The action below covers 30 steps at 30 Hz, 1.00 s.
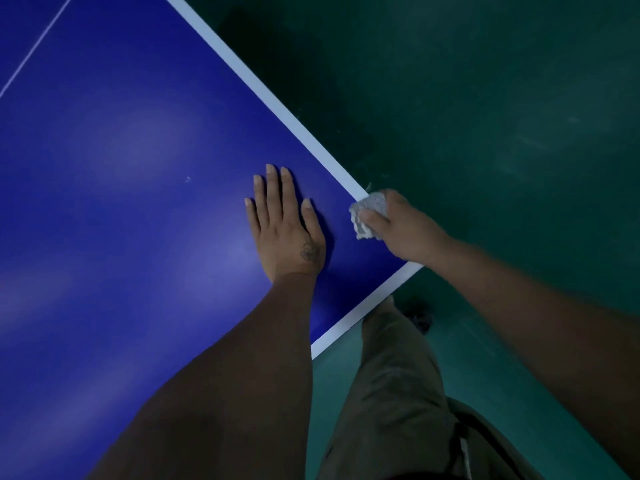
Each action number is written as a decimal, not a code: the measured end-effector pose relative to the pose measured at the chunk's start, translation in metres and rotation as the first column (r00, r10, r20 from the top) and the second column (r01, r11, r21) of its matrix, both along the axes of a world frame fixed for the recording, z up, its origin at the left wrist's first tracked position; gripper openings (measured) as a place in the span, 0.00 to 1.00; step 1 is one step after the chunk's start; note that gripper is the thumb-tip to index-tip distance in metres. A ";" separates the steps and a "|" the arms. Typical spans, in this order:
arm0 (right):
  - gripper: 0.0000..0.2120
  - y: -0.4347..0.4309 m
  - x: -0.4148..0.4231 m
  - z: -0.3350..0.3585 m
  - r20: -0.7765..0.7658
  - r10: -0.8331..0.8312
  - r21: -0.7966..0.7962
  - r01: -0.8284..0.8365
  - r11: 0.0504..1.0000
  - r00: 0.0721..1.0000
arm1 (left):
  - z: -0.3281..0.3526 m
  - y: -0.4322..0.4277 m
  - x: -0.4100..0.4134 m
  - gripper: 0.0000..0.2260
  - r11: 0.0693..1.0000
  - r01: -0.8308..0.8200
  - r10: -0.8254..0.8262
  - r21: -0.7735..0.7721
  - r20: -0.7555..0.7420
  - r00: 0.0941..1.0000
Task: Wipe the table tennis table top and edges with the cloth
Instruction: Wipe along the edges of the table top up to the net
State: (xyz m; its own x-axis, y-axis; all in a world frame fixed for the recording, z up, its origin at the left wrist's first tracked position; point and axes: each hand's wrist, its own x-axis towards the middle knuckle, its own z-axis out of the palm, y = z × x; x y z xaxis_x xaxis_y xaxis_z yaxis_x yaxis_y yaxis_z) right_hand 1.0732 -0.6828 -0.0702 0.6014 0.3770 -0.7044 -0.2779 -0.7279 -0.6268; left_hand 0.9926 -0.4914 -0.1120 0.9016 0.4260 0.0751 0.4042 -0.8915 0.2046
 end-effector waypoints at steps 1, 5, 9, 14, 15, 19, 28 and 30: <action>0.24 0.012 0.010 -0.003 -0.005 -0.015 0.033 0.015 0.999 1.000 | 0.000 0.001 0.000 0.26 1.000 -0.002 0.002 -0.002 0.006 1.000; 0.23 0.035 0.037 -0.008 -0.063 -0.023 0.092 0.029 0.995 0.998 | 0.000 -0.001 0.002 0.25 1.000 -0.004 0.004 -0.003 0.007 1.000; 0.23 0.015 0.025 -0.012 -0.089 -0.039 0.158 0.053 0.986 0.995 | 0.002 -0.001 0.003 0.25 0.999 -0.016 0.016 -0.032 0.022 1.000; 0.39 -0.022 0.005 -0.016 -0.195 0.046 0.053 -0.037 0.998 0.980 | 0.008 0.008 -0.009 0.38 0.947 -0.270 0.279 -0.177 0.029 0.960; 0.40 -0.024 0.004 -0.016 -0.212 0.064 0.030 -0.058 0.998 0.975 | 0.008 0.018 -0.012 0.40 0.905 -0.380 0.387 -0.193 0.000 0.922; 0.40 -0.017 0.008 -0.015 -0.232 0.081 -0.017 -0.087 0.996 0.969 | 0.010 0.070 -0.007 0.41 0.766 -0.633 0.623 -0.112 -0.110 0.774; 0.39 0.031 0.029 -0.017 -0.140 0.020 -0.003 -0.021 1.000 0.990 | 0.002 0.071 0.131 0.32 0.960 -0.280 0.275 -0.022 -0.121 0.954; 0.37 0.048 0.044 -0.019 -0.121 0.036 0.015 -0.034 0.999 0.992 | 0.001 0.059 0.161 0.31 0.989 -0.130 0.122 -0.074 -0.103 0.987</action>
